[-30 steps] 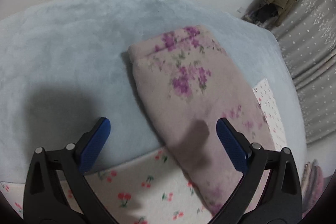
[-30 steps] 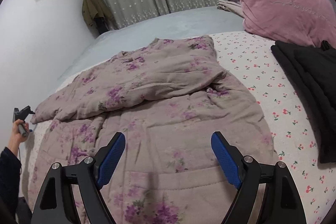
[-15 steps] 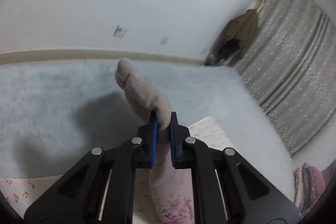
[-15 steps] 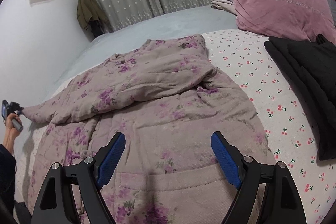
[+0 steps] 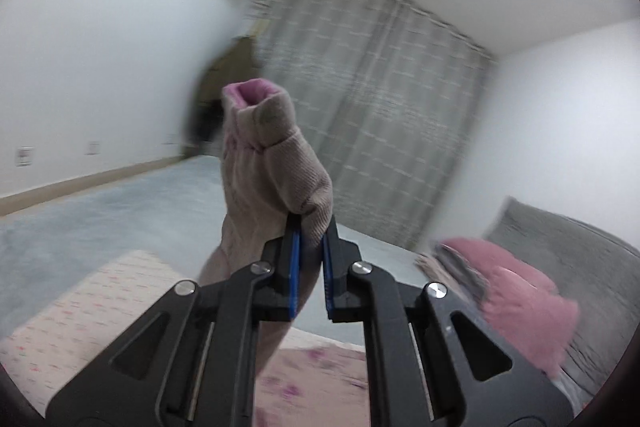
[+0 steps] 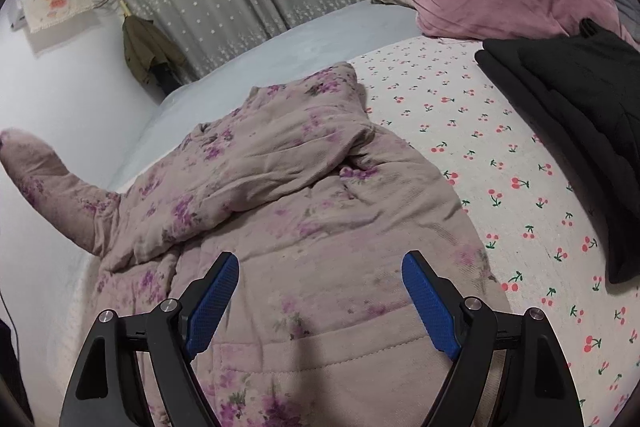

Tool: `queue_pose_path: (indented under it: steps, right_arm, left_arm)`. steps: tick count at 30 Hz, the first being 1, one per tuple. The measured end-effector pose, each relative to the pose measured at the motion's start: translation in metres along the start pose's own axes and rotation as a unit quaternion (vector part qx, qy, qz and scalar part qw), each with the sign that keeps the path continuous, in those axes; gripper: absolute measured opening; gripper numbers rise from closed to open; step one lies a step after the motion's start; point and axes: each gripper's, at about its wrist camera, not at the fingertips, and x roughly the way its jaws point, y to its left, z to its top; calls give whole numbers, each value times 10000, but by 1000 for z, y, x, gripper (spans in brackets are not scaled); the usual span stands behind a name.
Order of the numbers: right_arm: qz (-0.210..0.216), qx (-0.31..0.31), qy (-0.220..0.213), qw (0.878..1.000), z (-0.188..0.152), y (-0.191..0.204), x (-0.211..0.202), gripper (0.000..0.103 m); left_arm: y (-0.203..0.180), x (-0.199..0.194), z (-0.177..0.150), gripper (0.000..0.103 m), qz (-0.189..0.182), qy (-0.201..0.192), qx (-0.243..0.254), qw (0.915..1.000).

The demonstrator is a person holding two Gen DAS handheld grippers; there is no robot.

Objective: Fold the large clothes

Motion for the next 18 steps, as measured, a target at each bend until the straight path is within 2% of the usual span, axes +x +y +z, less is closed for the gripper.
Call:
queue_pose_path:
  steps: [3,5,8,10,11,13,15,16,17,18]
  right_arm:
    - [22,177,43,9998,2,-8,1,85]
    - [84,312,70,9995,2,-13,3,85]
    - [139,406,117,9990,3,-16,5,85]
    - [155,416,110,9990,4,-16,5,85]
    - [191,429,110,9988,5,-16,4,85]
    - [243,458,104,9986,5,-18,3,85]
    - [232,481,106,9985,5,-20,3,85]
    - [215,497,121,9985,5,-22,4,85]
    - [205,515,133,9984,6,-24,5,85]
    - [205,538,147,9982,6,-25,6,85]
  left_arm:
    - [-57,-1,-32,11,-739,216,230,9968]
    - [-79,8,-57,11,-1025,402,414,9931]
    - [-99,33,-109,11,-1087,860,539,9889]
    - [-100,65,-152,14,-1119,1540,426,9808]
    - [-102,78,-176,21,-1089,1900,340,9751]
    - [-108,96,-233,30,-1016,2691,158,9576]
    - [-109,111,-283,41,-1021,3485,-69,9317]
    - [-107,112,-302,47,-1006,3742,-146,9218]
    - [-112,105,-317,48,-974,3909,-194,9151]
    - [-112,101,-324,48,-976,3986,-214,9116]
